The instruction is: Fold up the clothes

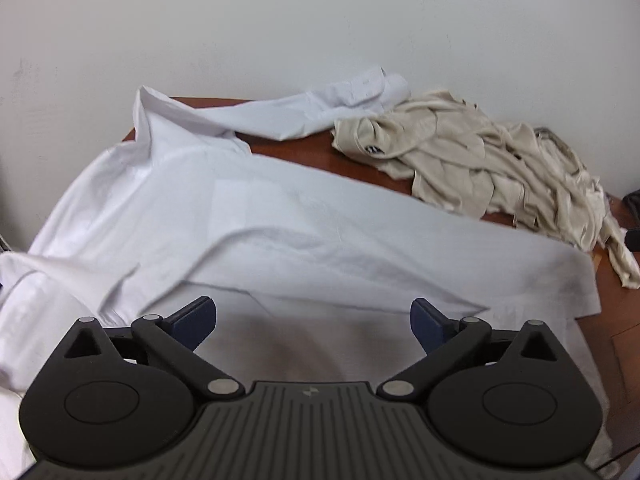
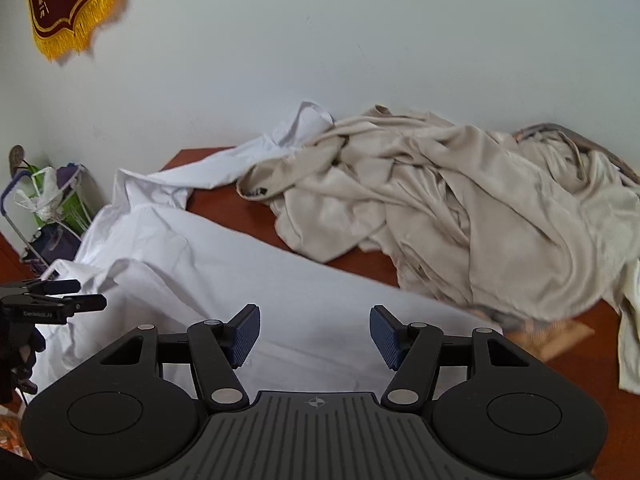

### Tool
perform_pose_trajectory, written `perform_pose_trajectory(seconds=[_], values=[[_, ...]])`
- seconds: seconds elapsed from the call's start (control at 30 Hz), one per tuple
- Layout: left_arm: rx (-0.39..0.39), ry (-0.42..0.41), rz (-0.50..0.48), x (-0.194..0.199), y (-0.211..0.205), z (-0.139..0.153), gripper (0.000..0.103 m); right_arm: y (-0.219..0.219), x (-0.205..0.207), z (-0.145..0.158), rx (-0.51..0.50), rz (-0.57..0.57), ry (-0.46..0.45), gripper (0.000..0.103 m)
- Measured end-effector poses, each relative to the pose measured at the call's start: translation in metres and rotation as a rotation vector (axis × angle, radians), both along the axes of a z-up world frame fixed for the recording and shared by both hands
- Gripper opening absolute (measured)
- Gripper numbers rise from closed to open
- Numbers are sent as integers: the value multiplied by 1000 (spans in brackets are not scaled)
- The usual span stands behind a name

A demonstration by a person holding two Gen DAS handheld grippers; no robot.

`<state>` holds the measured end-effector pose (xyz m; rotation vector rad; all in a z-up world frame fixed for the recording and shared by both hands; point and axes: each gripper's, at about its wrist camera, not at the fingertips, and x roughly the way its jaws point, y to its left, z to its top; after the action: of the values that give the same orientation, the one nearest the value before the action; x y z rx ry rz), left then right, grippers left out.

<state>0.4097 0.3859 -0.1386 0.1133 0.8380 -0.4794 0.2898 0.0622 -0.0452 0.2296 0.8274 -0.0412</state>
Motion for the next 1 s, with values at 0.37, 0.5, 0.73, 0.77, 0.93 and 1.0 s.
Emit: perform_pose_trajectory(seconds=[0.37, 0.5, 0.73, 0.77, 0.93, 1.0], values=[[93, 48, 1, 1, -32, -61, 102, 11, -24, -26, 12, -20, 42, 64], [136, 32, 5, 1, -33, -69, 103, 8, -25, -29, 24, -32, 47, 64], [124, -22, 18, -5, -31, -73, 103, 9, -21, -38, 53, -21, 60, 64], [122, -28, 25, -5, -32, -73, 103, 10, -20, -39, 56, -16, 61, 64], [79, -119, 8, -16, -30, -80, 103, 14, -13, -40, 62, 15, 57, 64], [47, -170, -9, -22, -28, -85, 103, 14, -11, -40, 65, 30, 57, 64]])
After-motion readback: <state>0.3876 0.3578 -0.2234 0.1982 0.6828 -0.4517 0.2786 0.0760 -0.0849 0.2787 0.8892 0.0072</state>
